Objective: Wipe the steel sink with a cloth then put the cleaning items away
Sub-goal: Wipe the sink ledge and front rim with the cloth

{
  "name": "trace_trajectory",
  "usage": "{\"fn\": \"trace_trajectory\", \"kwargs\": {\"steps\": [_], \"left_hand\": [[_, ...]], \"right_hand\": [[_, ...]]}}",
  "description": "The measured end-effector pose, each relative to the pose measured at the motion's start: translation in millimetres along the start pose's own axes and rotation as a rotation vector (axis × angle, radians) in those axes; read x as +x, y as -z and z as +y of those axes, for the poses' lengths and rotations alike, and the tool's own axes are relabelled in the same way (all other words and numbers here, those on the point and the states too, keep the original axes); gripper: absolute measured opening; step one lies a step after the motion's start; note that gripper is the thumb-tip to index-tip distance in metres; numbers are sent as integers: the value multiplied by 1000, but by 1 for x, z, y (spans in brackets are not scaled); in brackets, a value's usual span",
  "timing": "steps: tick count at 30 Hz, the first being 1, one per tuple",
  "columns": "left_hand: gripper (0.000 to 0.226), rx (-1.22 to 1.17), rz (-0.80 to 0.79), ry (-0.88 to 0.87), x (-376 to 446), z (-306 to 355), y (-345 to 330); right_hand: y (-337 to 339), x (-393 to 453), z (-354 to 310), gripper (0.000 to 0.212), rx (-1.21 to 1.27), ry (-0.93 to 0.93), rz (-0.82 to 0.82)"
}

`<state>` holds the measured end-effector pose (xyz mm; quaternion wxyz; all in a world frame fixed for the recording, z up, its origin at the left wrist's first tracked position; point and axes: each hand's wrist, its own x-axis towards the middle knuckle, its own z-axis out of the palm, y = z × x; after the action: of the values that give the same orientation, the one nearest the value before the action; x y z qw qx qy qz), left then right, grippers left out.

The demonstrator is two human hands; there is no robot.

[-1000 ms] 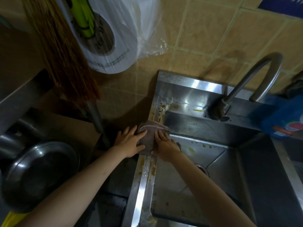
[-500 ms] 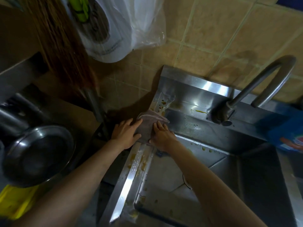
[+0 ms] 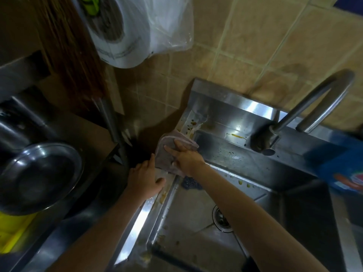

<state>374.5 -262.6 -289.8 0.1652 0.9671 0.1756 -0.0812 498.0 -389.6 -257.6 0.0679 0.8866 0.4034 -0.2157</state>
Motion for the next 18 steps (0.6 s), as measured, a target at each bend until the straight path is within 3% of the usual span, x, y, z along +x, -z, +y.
{"fn": "trace_trajectory", "kwargs": {"steps": [9, 14, 18], "left_hand": [[98, 21, -55, -45, 11, 3, 12], [106, -83, -104, -59, 18, -3, 19], [97, -91, -1, -148, 42, -4, 30]], "right_hand": [[0, 11, 16, 63, 46, -39, 20], [0, 17, 23, 67, 87, -41, 45], [-10, 7, 29, 73, 362, -203, 157]]}}
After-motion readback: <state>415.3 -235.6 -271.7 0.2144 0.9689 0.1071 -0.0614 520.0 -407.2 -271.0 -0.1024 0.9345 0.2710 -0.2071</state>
